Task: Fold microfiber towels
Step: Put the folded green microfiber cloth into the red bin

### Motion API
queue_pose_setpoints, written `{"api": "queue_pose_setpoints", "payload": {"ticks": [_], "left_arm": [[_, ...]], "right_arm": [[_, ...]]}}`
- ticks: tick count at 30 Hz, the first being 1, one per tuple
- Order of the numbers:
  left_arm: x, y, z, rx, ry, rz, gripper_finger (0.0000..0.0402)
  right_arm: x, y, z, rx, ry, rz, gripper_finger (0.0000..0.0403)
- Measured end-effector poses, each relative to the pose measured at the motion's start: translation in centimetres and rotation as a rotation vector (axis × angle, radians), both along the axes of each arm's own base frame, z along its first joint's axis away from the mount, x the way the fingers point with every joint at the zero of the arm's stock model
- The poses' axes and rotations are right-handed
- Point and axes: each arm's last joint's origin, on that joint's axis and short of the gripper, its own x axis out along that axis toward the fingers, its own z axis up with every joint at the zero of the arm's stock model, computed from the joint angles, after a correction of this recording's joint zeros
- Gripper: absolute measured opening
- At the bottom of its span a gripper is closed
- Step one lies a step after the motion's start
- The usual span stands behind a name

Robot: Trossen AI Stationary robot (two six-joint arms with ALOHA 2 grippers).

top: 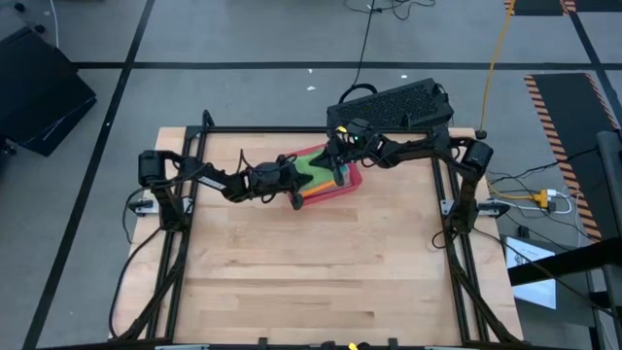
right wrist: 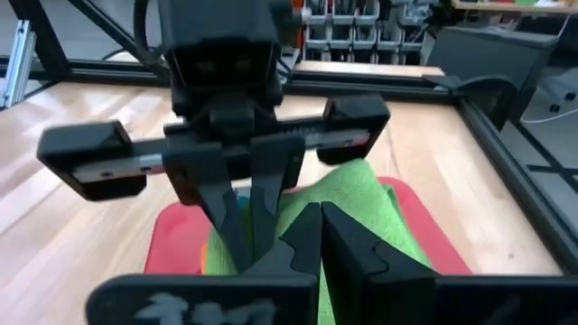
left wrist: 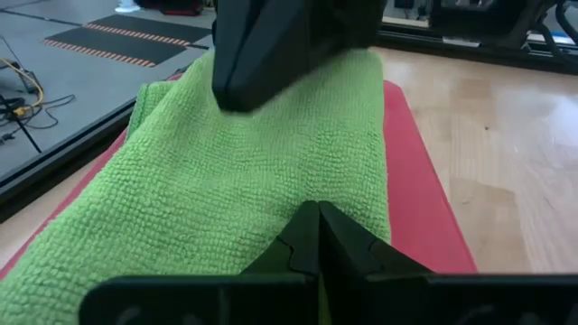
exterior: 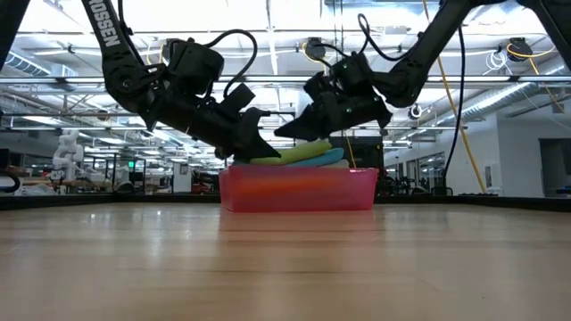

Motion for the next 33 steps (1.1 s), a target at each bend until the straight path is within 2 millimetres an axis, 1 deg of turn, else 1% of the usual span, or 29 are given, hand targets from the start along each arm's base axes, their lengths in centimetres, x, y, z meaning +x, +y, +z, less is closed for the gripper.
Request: {"api": "queue_pose_setpoints", "payload": {"ticks": [6, 10, 12, 17, 20, 23, 26, 29, 33], "left_arm": [[0.0, 0.0, 0.0, -0.004, -0.002, -0.013, 0.0003], [0.0, 0.0, 0.0, -0.004, 0.001, -0.015, 0.0012], [0.0, 0.0, -0.1, -0.006, 0.006, -0.015, 0.0013], [-0.1, -0.1, -0.3, -0.011, 0.027, -0.015, 0.0003], [-0.1, -0.1, -0.3, -0.012, 0.031, -0.019, 0.0008], [-0.1, -0.1, -0.3, -0.013, 0.034, -0.019, 0.0013], [-0.1, -0.1, -0.3, -0.012, 0.038, -0.021, 0.0007], [-0.2, -0.3, 0.4, 0.0, 0.023, -0.043, 0.0003], [-0.5, -0.8, 2.8, 0.029, -0.038, -0.071, 0.0014]], "right_arm": [[0.2, -0.2, -1.3, 0.015, 0.029, -0.003, 0.0], [0.2, -0.2, -2.0, 0.022, 0.049, -0.003, 0.0], [0.3, -0.3, -2.6, 0.03, 0.062, -0.003, 0.0], [0.7, -0.5, -4.8, 0.041, 0.084, -0.008, 0.0], [0.9, -0.7, -6.1, 0.053, 0.092, -0.026, 0.0], [1.0, -0.8, -6.9, 0.064, 0.089, -0.029, 0.0], [1.0, -0.8, -7.3, 0.067, 0.095, -0.028, 0.0], [1.0, -0.8, -7.5, 0.071, 0.103, -0.028, 0.0], [0.9, -0.8, -7.6, 0.075, 0.11, -0.029, 0.0]]}}
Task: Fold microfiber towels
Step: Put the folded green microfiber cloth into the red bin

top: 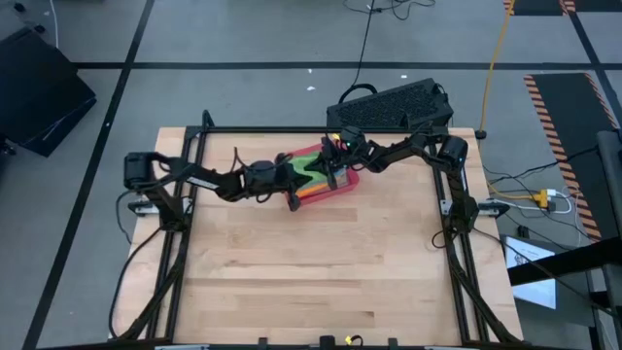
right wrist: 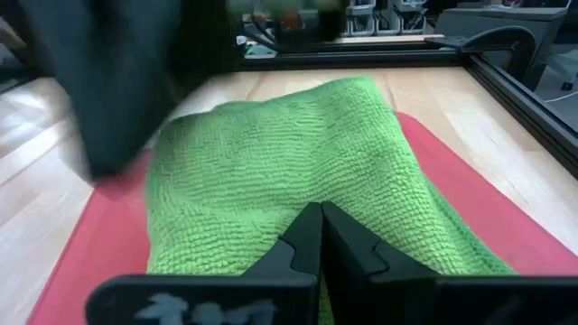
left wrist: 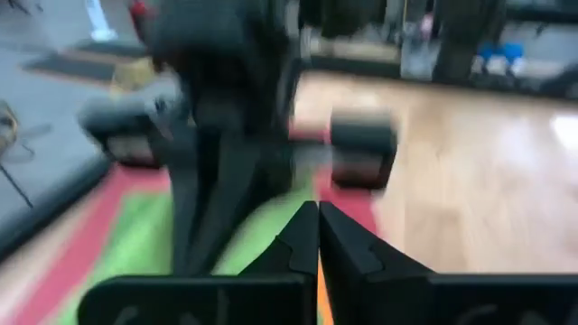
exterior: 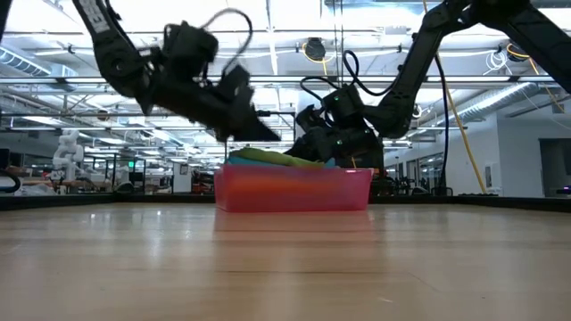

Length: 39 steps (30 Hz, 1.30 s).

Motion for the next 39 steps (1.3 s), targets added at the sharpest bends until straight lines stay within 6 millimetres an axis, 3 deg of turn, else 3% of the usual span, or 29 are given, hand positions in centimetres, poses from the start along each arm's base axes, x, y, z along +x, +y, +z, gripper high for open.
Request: {"api": "queue_pose_setpoints", "payload": {"ticks": [3, 7, 12, 18, 32, 39], "left_arm": [[-0.3, -0.1, 1.6, 0.028, -0.061, 0.022, 0.0018], [-0.5, 0.5, 1.9, 0.019, -0.079, 0.099, 0.0019], [-0.5, 1.5, -0.3, -0.085, -0.011, 0.2, 0.0019], [0.1, 0.9, -2.4, -0.1, 0.045, 0.217, 0.0019], [0.1, 0.1, -3.3, -0.086, 0.126, 0.231, 0.0019], [0.1, -0.1, -2.3, -0.065, 0.082, 0.196, 0.0019]], "right_arm": [[0.0, 0.0, -0.1, 0.002, 0.004, -0.002, 0.0], [-0.1, 0.0, -0.1, 0.002, 0.005, -0.003, 0.0], [-0.1, 0.0, -0.1, 0.0, 0.005, -0.003, 0.0], [-0.1, 0.0, -0.1, -0.004, 0.005, -0.002, 0.0], [-0.3, -0.4, -0.1, 0.006, -0.001, 0.002, 0.0], [-0.3, -0.2, 1.7, -0.012, -0.032, 0.004, 0.0]]}}
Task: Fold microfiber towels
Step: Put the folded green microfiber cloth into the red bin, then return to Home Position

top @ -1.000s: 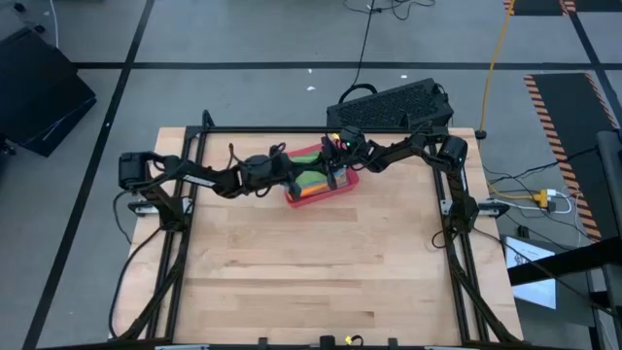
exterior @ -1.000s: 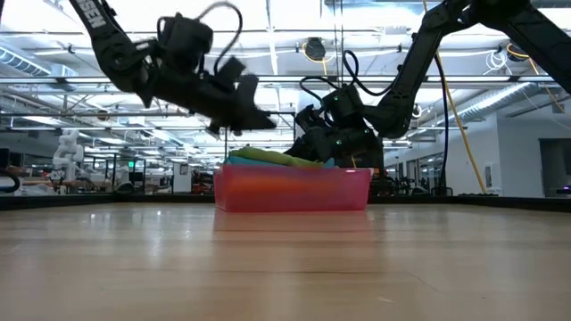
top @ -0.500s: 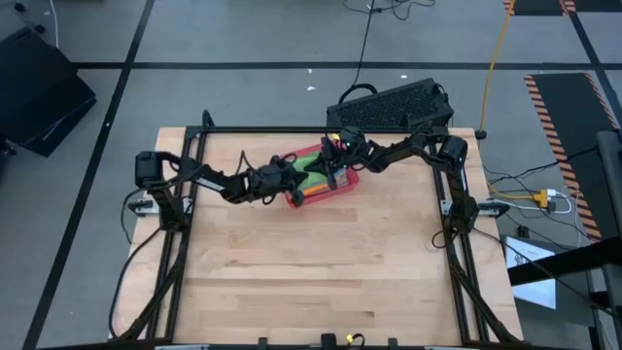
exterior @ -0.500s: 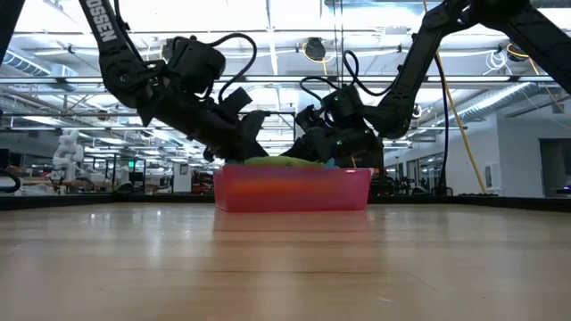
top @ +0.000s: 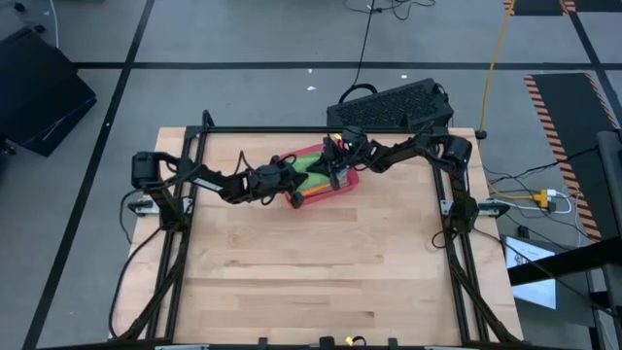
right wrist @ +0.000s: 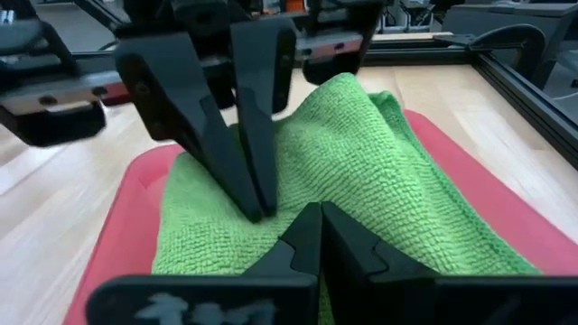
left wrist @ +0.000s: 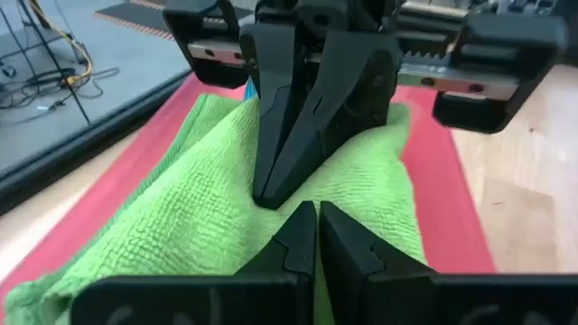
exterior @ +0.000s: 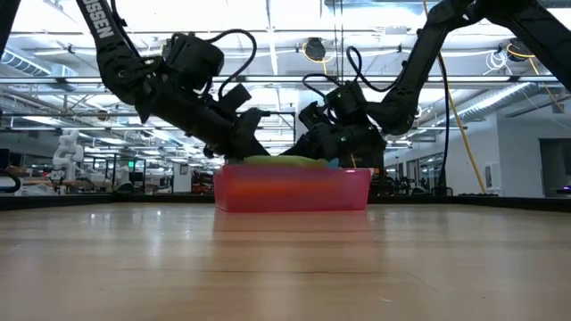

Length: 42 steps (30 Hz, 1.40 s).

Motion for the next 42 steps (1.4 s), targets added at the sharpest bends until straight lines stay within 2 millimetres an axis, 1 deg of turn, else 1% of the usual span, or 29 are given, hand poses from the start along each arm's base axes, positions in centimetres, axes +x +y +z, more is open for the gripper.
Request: {"api": "queue_pose_setpoints", "payload": {"ticks": [8, 16, 19, 23, 29, 32, 34, 38, 40, 42], "left_arm": [[-0.2, -0.4, 1.7, 0.035, -0.05, -0.023, 0.0019], [-0.6, -1.3, 4.5, 0.084, -0.129, -0.06, 0.0019], [-1.0, -1.9, 5.4, 0.076, -0.126, -0.07, 0.0019], [-1.7, -3.2, 6.4, 0.074, -0.1, -0.087, 0.0019], [-2.9, -5.7, 7.8, 0.11, -0.058, -0.047, 0.0019], [-3.5, -6.9, 8.6, 0.109, -0.072, -0.052, 0.0019], [-4.1, -7.6, 9.1, 0.104, -0.066, -0.075, 0.0019], [-5.6, -8.7, 10.6, 0.096, -0.083, -0.121, 0.0019], [-6.4, -9.0, 11.7, 0.094, -0.124, -0.138, 0.0019], [-7.3, -9.4, 12.4, 0.095, -0.127, -0.16, 0.0019]], "right_arm": [[-0.4, 0.5, 3.2, -0.014, -0.023, 0.004, 0.0], [-1.1, 1.1, 6.3, -0.026, -0.035, 0.013, 0.0], [-1.5, 1.7, 7.4, -0.031, -0.013, 0.024, 0.0], [-2.4, 2.7, 9.2, -0.044, 0.026, 0.044, 0.0], [-4.1, 5.2, 12.4, -0.087, 0.084, 0.042, 0.0], [-5.3, 6.9, 13.8, -0.094, 0.06, 0.062, 0.0], [-6.3, 8.2, 14.6, -0.106, 0.041, 0.04, 0.0], [-8.7, 11.0, 15.8, -0.157, 0.005, -0.03, 0.0], [-9.9, 12.3, 16.1, -0.166, -0.017, -0.065, 0.0], [-11.0, 13.5, 16.2, -0.157, -0.031, -0.1, 0.0]]}}
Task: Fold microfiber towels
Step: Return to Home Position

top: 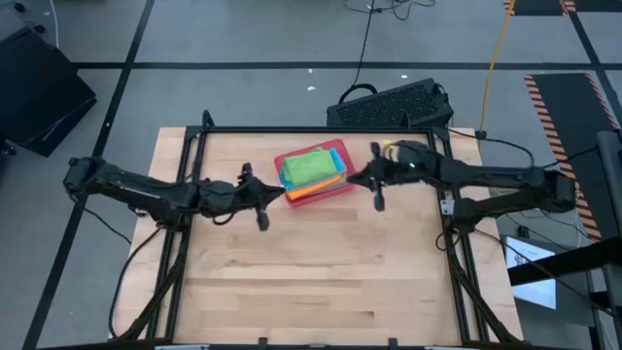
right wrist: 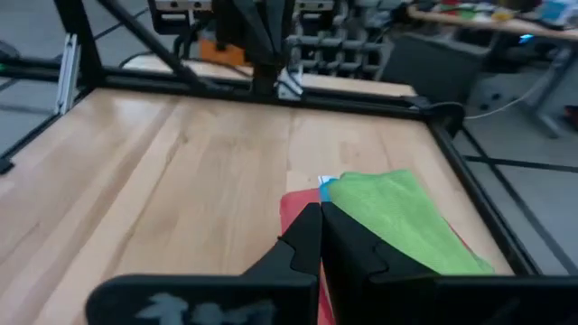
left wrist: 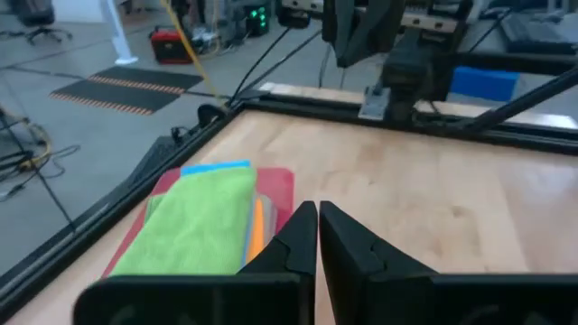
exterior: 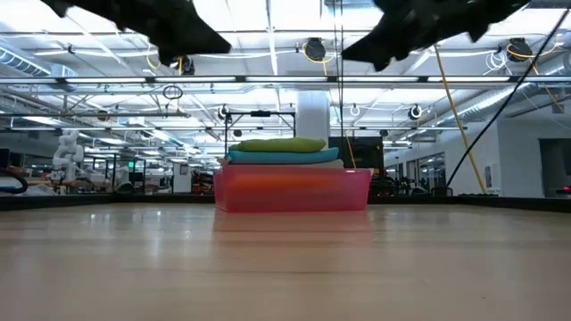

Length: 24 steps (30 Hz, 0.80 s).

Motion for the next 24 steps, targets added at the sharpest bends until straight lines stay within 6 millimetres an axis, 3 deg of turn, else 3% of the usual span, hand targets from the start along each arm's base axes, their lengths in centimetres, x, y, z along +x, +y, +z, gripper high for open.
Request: {"api": "queue_pose_setpoints", "payload": {"ticks": [5, 11, 18, 24], "left_arm": [[-1.1, -0.6, 0.0, 0.03, 0.065, -0.04, 0.0019], [-0.6, -0.9, -0.9, 0.044, 0.114, -0.052, 0.0019], [0.4, -0.4, -2.9, 0.073, 0.027, -0.074, 0.0019], [-0.6, 0.3, -5.1, 0.086, -0.047, -0.074, 0.0019]], "right_arm": [[-2.3, 2.7, -1.1, -0.002, -0.046, -0.068, 0.0], [-4.7, 5.0, -3.7, -0.015, -0.066, -0.16, 0.0], [-6.6, 6.0, -7.1, -0.042, -0.124, -0.158, 0.0], [-7.7, 5.8, -9.9, -0.096, -0.168, -0.153, 0.0]]}}
